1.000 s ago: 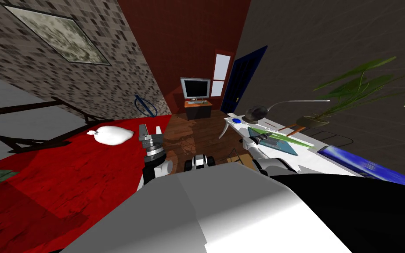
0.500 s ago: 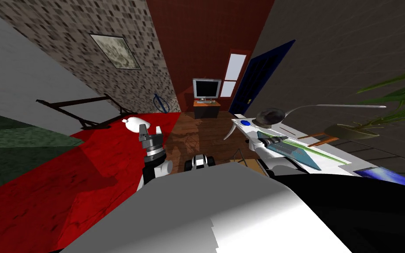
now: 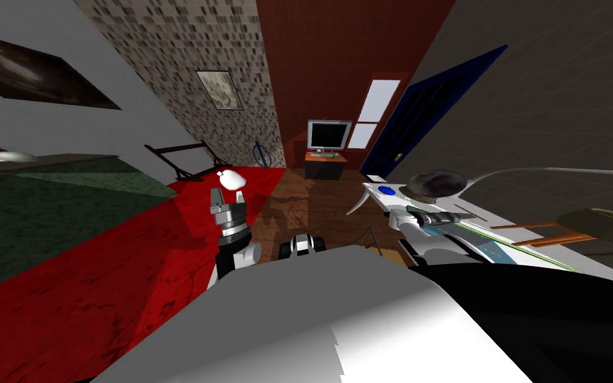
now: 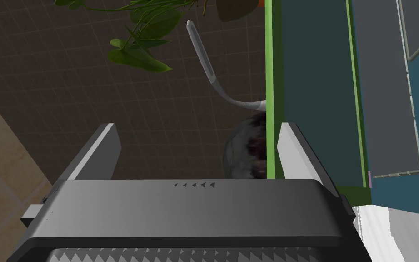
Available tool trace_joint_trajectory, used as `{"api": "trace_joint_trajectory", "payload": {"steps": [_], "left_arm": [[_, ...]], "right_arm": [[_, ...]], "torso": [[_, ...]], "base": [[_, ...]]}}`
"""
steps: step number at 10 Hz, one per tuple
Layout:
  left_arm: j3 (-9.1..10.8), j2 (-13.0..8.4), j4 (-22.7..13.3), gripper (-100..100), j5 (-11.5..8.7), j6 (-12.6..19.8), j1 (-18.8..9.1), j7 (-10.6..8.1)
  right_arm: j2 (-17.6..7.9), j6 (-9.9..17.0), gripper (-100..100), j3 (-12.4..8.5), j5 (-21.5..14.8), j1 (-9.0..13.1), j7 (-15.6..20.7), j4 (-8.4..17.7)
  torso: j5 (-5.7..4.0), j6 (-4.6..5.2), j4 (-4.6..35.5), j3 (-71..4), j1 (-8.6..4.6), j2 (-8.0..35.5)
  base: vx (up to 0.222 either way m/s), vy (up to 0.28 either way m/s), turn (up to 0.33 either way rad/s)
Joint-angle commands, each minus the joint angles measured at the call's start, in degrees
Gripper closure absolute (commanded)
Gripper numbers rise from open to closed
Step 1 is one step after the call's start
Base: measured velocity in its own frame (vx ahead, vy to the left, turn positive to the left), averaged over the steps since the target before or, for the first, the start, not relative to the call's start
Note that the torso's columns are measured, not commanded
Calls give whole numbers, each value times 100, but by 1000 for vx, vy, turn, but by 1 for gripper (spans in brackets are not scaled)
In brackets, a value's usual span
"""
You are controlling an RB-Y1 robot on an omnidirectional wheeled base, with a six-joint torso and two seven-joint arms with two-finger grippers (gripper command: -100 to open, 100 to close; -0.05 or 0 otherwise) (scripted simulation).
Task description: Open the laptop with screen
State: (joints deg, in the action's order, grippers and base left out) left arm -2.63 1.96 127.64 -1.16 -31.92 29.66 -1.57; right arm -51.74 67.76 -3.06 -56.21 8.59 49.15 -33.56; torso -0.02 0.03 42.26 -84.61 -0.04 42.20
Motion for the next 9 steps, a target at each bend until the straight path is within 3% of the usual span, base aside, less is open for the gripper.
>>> {"api": "trace_joint_trajectory", "payload": {"steps": [1, 3, 4, 5, 9], "left_arm": [[-1, 1, 0, 0, 0, 0, -2, 0], [0, 0, 0, 0, 0, 0, 0, 0], [1, -1, 0, 0, 0, 0, 2, 0], [1, -1, 0, 0, 0, 0, 2, 0], [1, -1, 0, 0, 0, 0, 2, 0]], "right_arm": [[-395, 282, -100, 144, 480, 57, -138, 385], [-395, 282, -100, 144, 563, 57, -138, 560], [-395, 275, -100, 139, 545, 51, -136, 500], [-397, 278, 0, 139, 550, 50, -136, 510], [-396, 277, 0, 139, 549, 50, -136, 509]], "torso": [[4, -6, 5, 10, 16, 22], [-3, 3, -1, -2, -15, -3], [-8, 4, -6, -12, -23, -18], [-5, -4, -5, -10, -12, -14], [2, -3, 3, 6, 6, 12]], "base": [[-153, 78, 422], [-42, 12, 99], [-3, -2, -17], [0, 0, 0], [0, 0, 0]]}}
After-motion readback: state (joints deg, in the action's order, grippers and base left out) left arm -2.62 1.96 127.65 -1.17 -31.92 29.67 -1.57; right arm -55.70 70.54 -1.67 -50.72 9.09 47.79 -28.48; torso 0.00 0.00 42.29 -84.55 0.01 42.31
